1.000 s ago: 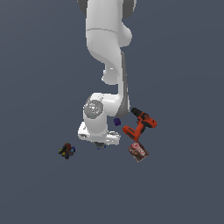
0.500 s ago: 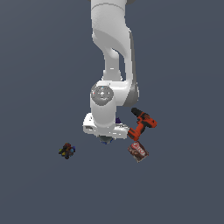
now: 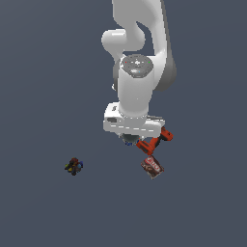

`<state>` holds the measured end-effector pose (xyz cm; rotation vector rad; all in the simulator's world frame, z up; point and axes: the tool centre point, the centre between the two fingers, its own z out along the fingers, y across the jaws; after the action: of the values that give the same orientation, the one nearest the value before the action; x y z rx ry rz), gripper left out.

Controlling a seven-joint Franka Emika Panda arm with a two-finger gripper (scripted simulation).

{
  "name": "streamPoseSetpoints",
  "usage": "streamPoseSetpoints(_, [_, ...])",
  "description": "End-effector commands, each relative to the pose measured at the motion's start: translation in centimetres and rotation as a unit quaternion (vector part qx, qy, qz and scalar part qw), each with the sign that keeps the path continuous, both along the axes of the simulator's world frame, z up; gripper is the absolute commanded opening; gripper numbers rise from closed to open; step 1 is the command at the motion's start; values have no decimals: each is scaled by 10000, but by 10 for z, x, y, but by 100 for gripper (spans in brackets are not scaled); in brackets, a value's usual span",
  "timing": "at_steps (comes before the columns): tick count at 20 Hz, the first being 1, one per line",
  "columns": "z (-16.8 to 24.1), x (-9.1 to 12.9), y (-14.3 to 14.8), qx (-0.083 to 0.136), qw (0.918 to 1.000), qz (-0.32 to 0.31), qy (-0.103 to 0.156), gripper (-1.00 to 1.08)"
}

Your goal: Pick up a designated object from a clutter of objects.

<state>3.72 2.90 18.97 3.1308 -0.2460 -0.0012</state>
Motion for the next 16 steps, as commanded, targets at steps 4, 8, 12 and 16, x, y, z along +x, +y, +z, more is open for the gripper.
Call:
streamPoseSetpoints(4, [62,-5,34,-6,10000,-3,-3,-100])
streamPoseSetpoints(8, [106,-7,58,-6,10000,-3,-3,-100])
streamPoseSetpoints(12, [145,-9,80,-3,10000,-3,-5,-100])
streamPoseSetpoints(16, [175,-9,97,0,10000,-2,-4,-100])
